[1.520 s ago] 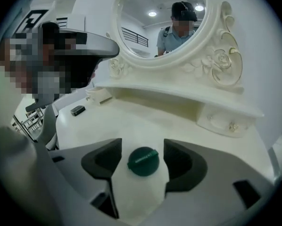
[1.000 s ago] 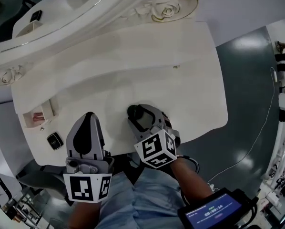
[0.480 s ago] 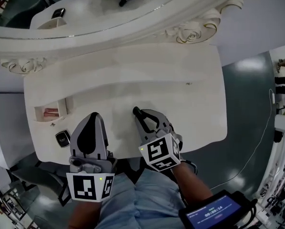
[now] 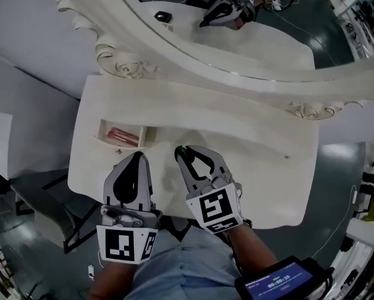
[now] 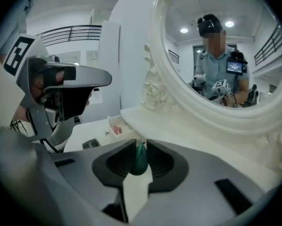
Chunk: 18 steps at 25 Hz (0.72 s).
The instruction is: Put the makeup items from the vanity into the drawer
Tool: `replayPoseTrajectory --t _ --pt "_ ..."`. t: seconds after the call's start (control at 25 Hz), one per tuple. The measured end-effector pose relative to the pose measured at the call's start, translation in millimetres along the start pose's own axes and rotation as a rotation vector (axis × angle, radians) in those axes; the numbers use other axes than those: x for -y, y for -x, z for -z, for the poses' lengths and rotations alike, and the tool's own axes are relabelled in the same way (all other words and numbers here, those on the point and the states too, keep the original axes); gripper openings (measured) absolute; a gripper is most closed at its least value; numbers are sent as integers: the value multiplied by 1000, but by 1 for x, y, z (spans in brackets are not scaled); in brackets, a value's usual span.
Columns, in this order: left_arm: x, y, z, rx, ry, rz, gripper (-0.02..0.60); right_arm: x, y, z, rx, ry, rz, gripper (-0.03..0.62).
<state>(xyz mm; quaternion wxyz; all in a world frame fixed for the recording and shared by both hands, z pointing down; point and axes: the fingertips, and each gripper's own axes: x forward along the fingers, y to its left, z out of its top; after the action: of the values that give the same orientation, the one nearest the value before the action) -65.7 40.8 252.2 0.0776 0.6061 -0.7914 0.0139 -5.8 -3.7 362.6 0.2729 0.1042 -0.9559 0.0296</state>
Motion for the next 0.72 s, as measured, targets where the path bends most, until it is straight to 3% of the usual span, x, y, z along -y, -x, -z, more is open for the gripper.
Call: replayPoseTrajectory --t 0.28,0.52,0.72 --pt "-98 28 -9 50 39 -218 0 -55 -73 -66 62 135 -161 64" --pt "-154 41 1 42 85 -325 0 -88 -121 -82 40 208 -245 64" --pt "-183 41 13 26 106 -341 0 -95 -148 -78 4 255 -224 87"
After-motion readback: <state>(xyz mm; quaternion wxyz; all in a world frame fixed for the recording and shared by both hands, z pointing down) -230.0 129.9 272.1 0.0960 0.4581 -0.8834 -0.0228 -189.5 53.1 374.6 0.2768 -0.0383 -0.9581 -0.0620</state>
